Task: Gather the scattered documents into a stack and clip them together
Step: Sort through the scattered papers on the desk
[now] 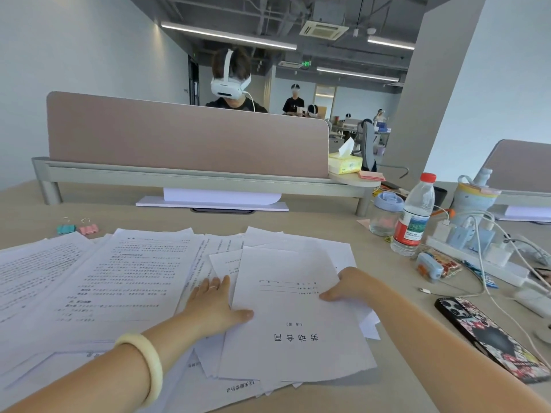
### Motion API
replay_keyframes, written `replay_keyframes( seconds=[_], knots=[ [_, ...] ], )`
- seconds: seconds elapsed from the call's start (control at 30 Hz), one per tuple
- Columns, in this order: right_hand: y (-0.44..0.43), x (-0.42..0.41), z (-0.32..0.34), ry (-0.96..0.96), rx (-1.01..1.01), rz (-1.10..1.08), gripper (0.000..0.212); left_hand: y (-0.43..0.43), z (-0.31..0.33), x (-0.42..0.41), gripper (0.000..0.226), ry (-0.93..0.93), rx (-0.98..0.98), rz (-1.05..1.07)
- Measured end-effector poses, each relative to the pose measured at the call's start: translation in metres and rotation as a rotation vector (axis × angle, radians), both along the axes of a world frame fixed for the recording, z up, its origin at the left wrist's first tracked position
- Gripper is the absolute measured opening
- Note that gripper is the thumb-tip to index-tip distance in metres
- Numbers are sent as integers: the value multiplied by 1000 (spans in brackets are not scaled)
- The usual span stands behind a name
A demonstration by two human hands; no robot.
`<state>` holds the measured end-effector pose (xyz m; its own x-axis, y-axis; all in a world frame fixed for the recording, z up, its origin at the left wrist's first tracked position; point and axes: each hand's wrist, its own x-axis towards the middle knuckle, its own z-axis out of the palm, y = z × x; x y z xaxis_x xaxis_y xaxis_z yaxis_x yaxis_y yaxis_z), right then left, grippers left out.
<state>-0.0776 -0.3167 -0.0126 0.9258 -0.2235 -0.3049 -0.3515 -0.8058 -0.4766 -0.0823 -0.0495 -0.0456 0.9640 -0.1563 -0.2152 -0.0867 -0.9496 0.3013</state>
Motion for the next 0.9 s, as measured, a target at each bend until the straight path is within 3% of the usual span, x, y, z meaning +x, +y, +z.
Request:
replay_keyframes(
  seconds=[0.23,0.4,0.6,0.8,0.9],
  knots=[
    [-1,-5,3,-48,157,22,38,-6,17,-8,91,15,-231,-25],
    [-7,-16,5,-154,269,-8,22,-6,16,0,95,-21,-327,41],
    [-26,-37,10,-186,407,-94,22,2,9,13,97,41,-496,91],
    [-42,-52,25,-243,163,-132,4,-5,8,1,91,12,-104,-41],
    [-59,-54,33,-262,54,-196,19,-6,8,1,91,12,-52,-54]
  ],
)
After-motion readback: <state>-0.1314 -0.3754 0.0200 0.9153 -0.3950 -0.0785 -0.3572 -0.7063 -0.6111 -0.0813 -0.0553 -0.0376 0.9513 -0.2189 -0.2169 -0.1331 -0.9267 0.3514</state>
